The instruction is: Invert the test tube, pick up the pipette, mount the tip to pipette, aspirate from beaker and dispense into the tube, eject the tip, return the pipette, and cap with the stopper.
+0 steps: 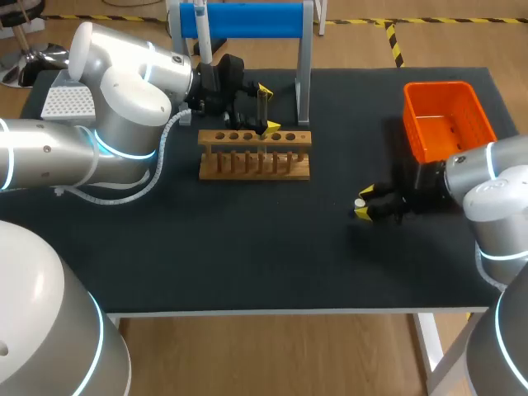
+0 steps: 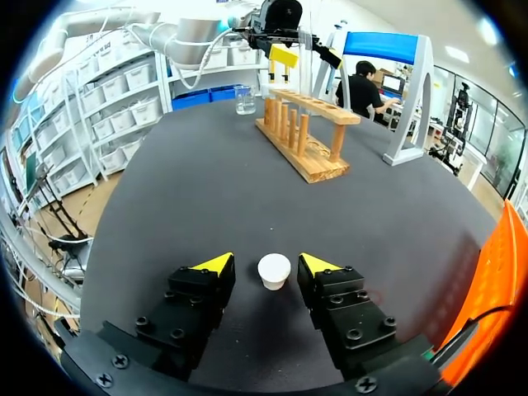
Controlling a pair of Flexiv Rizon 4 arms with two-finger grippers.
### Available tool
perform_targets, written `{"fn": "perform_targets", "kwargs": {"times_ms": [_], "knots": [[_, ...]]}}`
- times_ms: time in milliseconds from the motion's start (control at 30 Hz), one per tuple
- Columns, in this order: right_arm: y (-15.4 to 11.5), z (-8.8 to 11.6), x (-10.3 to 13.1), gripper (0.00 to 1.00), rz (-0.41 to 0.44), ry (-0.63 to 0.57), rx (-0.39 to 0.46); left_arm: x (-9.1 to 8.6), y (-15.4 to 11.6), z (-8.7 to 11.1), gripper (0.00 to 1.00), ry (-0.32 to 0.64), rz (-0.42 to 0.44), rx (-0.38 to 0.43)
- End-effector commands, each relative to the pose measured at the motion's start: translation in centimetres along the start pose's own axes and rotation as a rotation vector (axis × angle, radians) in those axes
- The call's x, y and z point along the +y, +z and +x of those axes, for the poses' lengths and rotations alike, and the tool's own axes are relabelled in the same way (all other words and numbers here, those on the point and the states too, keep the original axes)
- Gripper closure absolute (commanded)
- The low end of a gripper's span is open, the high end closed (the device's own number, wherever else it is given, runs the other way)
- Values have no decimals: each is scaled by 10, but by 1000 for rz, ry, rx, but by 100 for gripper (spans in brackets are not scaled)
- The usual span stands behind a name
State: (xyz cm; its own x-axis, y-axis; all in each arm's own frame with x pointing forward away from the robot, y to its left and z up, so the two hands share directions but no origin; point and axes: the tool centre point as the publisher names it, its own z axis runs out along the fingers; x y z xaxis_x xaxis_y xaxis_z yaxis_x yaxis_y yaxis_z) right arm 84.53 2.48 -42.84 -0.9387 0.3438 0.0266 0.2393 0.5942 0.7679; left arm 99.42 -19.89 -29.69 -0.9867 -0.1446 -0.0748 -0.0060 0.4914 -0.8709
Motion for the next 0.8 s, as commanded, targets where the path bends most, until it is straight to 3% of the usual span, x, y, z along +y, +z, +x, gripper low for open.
{"fn": "perform_targets", "kwargs": {"times_ms": [33,800], "knots": [[3,-2,-1,51,2,-2,1,1,0,1,0,2,4,-2],[7,-2,1,51,9,0,-6,1,0,1,0,2,4,-2]]}}
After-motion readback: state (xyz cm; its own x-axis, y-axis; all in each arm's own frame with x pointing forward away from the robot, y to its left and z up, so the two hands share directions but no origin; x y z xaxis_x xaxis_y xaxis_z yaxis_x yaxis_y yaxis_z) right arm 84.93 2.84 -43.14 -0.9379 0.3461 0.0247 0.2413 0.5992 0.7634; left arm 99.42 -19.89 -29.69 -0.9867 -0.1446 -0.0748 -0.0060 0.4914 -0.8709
